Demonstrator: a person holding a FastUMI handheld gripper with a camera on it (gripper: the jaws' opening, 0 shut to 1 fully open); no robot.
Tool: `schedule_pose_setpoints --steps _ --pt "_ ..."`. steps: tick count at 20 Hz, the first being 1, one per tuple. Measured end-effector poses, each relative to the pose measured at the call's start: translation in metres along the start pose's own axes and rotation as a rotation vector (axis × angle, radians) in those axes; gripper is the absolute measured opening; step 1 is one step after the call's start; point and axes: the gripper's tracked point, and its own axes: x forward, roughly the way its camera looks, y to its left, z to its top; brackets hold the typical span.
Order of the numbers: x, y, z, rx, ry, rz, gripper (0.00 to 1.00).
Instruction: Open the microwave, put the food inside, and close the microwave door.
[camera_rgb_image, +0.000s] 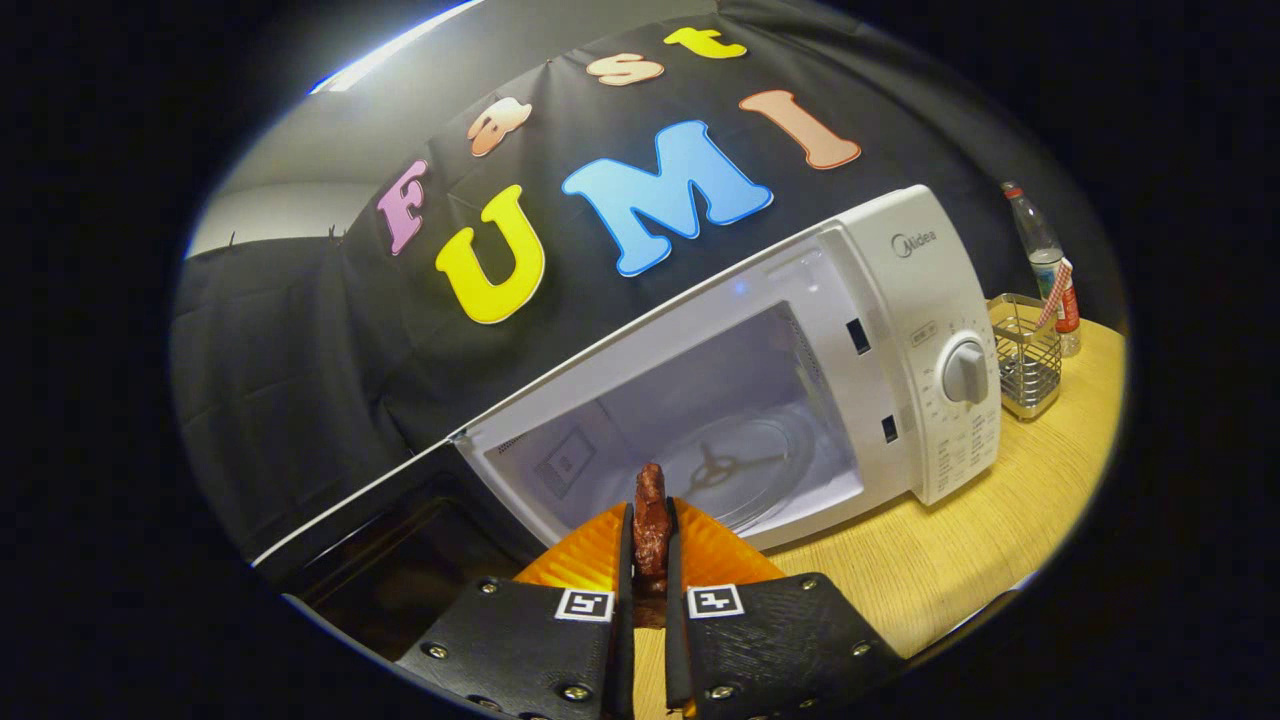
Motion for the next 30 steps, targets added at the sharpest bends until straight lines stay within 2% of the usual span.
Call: schedule_pose_setpoints --steps 6,9,20,23,25,27,30 --pt "0.058 0.0 0.006 0.041 -0.044 -0.028 0.12" --pt "0.082 -0.002 0.005 0.018 -0.05 -0.046 0.12" --pt "0.131 -0.02 0.014 0.022 -0.147 -0.127 0.12" --pt "0.145 -0.039 0.013 0.014 -0.182 -0.189 0.24" --pt "0.155 -0.042 0.004 0.108 -0.146 -0.175 0.27" --pt "0.161 -0.047 0.002 0.085 -0.163 -0.207 0.3" --pt "0.164 -0.055 -0.018 0.125 -0.124 -0.256 0.79"
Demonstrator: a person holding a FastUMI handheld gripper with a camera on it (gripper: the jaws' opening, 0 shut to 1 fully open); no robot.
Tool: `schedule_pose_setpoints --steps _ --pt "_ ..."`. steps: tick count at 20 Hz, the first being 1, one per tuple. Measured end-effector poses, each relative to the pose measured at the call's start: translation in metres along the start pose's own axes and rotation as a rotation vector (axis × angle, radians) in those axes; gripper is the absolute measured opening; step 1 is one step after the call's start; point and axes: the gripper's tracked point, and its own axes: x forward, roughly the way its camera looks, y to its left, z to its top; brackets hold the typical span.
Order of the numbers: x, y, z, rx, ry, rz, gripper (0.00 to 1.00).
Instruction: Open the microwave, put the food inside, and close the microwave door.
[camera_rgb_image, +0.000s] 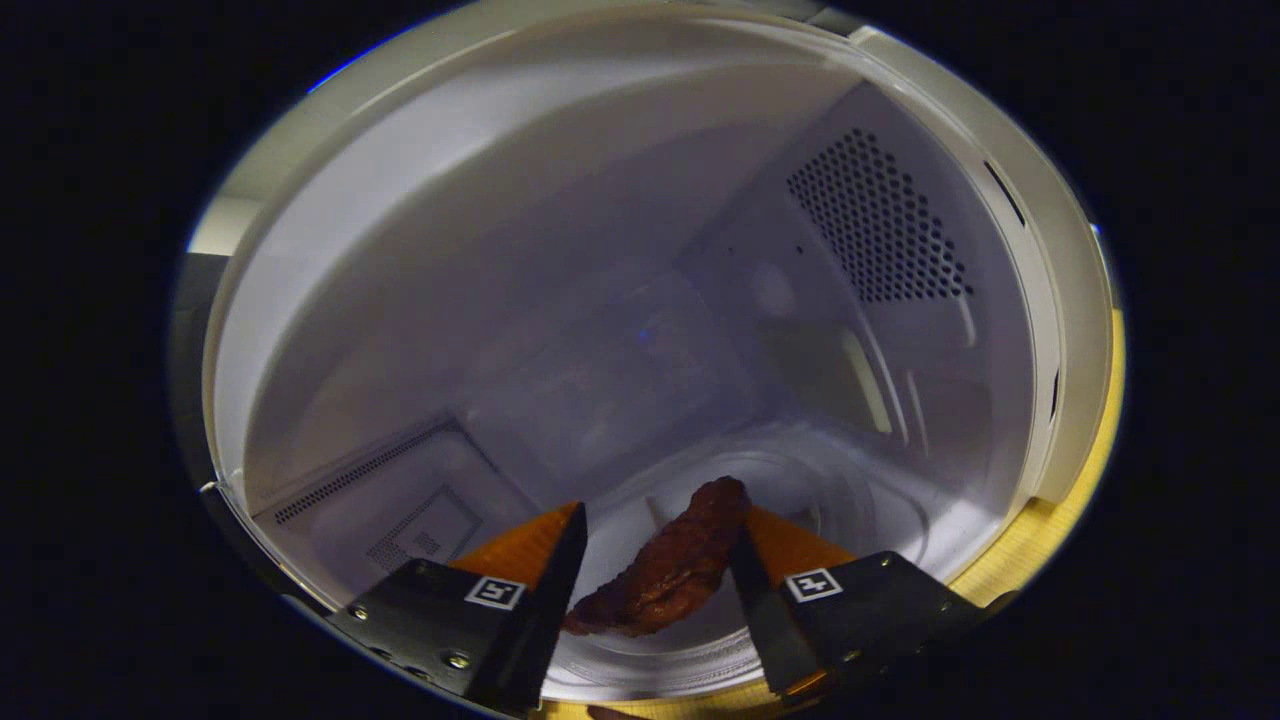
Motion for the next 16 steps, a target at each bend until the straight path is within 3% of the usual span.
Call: schedule_pose_setpoints --steps 4,7,11,13,16 --pt "0.002 0.002 0.007 -0.02 -0.034 0.002 0.96" --pt "-0.001 -0.003 0.01 -0.054 -0.039 -0.039 0.96" --pt "-0.004 -0.008 0.028 -0.201 -0.122 -0.085 0.96" --pt "-0.008 -0.013 0.04 -0.294 -0.182 -0.126 0.96" --pt "-0.007 -0.008 0.048 -0.473 -0.268 -0.121 0.96"
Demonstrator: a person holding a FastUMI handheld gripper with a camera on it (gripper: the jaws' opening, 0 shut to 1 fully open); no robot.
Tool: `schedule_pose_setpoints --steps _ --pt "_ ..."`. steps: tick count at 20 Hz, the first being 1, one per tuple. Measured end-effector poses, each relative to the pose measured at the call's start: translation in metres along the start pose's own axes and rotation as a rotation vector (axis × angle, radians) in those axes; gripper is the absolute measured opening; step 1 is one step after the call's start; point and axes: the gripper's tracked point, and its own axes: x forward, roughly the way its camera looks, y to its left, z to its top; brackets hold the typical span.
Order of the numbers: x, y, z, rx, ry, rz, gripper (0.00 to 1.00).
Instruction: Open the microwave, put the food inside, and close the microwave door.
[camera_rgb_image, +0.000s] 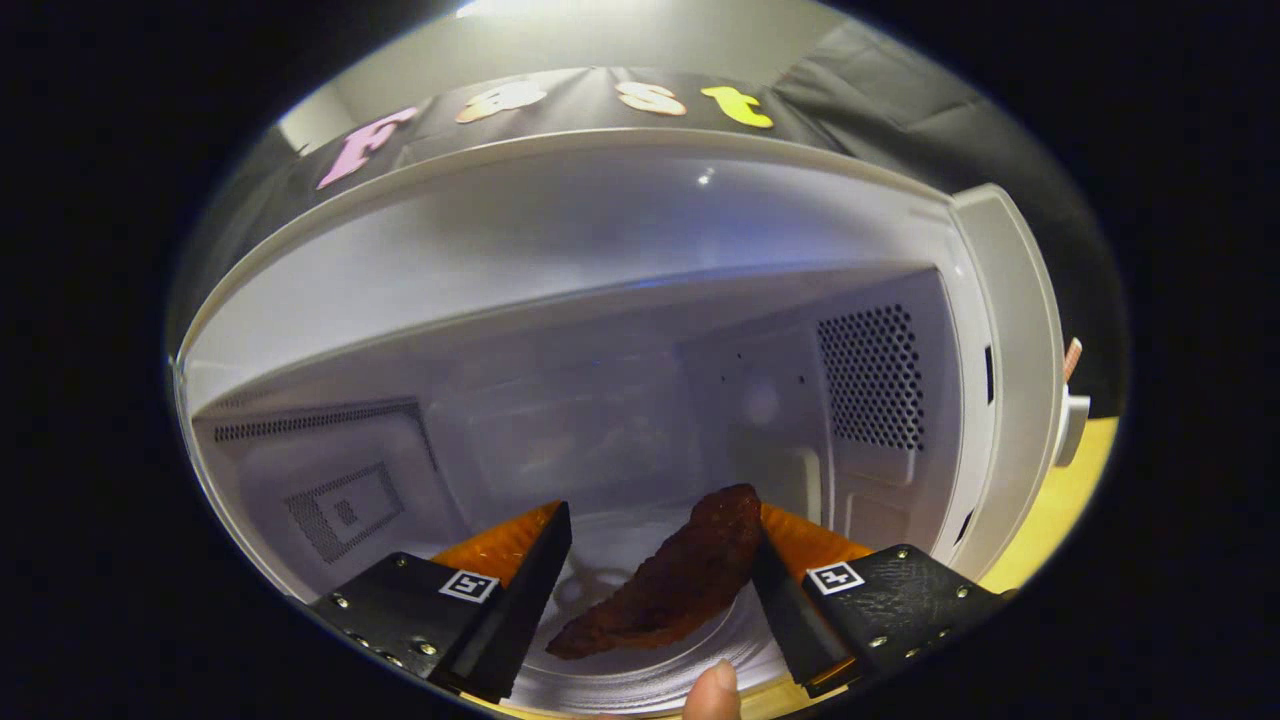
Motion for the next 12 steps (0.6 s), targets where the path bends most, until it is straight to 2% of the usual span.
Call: schedule_pose_setpoints --steps 2,5,7,8,9,10,12 --pt "0.004 -0.003 -0.002 -0.054 -0.018 0.005 0.96" --pt "0.008 -0.003 -0.018 -0.027 0.065 0.016 0.97" --pt "0.012 -0.014 -0.028 -0.019 0.104 -0.027 0.97" --pt "0.013 -0.012 -0.041 0.008 0.167 -0.024 0.97" --pt "0.007 0.0 -0.053 0.057 0.246 0.034 0.96" --pt "0.006 0.005 -0.053 0.064 0.248 0.054 0.97" --pt "0.005 -0.004 -0.031 0.003 0.174 0.027 0.99"
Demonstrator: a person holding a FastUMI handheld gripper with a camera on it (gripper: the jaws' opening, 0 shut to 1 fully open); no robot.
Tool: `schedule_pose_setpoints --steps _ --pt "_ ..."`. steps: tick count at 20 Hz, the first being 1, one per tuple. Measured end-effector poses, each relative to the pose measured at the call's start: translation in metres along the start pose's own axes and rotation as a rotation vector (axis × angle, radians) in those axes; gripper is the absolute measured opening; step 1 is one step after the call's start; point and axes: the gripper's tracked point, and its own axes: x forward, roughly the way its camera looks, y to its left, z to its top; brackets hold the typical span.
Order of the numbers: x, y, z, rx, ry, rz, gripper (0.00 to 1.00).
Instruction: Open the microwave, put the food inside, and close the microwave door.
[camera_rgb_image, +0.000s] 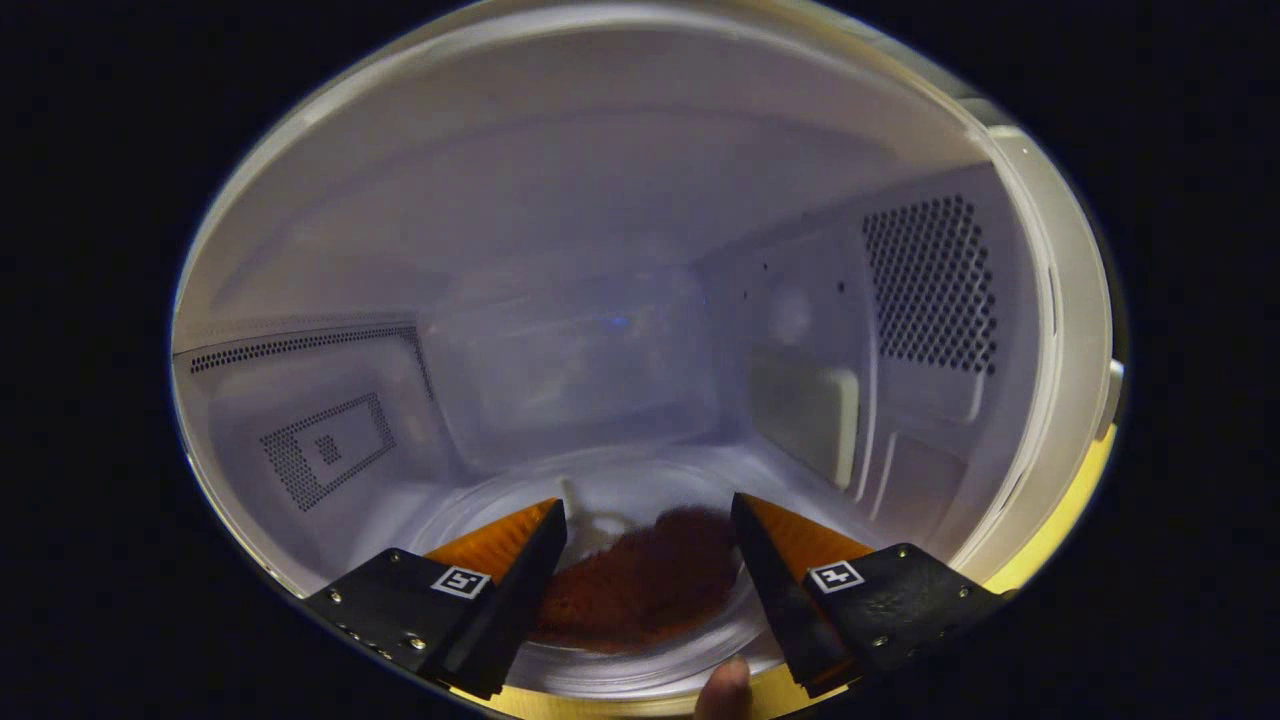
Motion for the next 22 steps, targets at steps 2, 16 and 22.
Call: schedule_pose_setpoints --steps 2,16,22 --pt "-0.001 0.003 0.009 -0.011 -0.034 0.012 0.99" --pt "-0.193 0.062 0.073 -0.147 -0.095 0.369 1.0" --pt "-0.326 0.08 0.115 -0.135 -0.163 0.582 0.99"
